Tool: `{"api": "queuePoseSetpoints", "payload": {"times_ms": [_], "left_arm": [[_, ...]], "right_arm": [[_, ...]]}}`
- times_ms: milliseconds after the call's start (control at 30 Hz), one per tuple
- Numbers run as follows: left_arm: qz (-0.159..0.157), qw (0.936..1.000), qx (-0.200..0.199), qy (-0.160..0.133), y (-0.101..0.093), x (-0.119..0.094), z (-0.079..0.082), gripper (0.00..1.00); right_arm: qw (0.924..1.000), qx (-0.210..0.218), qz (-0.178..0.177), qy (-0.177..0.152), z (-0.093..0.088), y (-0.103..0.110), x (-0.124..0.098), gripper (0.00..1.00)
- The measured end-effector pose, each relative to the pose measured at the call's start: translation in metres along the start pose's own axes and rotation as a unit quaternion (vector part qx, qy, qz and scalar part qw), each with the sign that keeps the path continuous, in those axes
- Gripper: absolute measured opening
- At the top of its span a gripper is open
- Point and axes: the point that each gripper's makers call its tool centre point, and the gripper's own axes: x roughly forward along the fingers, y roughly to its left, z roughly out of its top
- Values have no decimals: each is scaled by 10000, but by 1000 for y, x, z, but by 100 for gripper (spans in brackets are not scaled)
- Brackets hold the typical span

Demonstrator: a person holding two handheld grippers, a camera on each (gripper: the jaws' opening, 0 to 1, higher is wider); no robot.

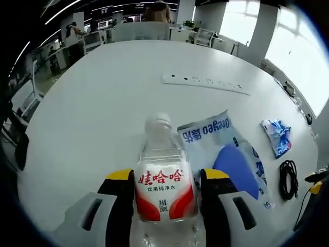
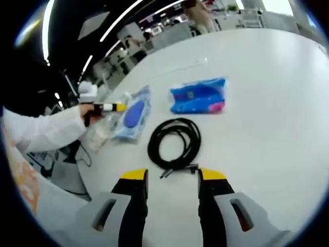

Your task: Arrange the tabletop items into an orderly group along one side of the table until the central work area is clear of visible clutter.

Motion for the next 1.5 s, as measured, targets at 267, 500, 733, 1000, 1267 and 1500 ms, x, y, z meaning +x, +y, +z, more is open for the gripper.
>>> {"api": "queuePoseSetpoints", "payload": {"times_ms": [267,500,733,1000,1267,1500], "left_arm": [[124,9995,161,-224,1,3,5,50],[147,9996,-60,-238,3,1,7,46],[120,9995,-173,-246,6,-7,8,40],[118,9982,-285,-512,15,-31,18,39],[167,9927,-350,-1144,30,-64,48,38],[185,9857,-189,-1665,42,-82,86,39]], "right_arm": [[10000,8,7,66,-2,-2,4,35],[10000,-24,50,57,-2,-1,5,35],[10000,53,-19,-27,0,-7,1,34],[10000,42,10,-81,2,-4,1,34],[9998,-72,110,-135,4,6,2,34],[9998,-72,73,-168,2,4,-1,34]]}}
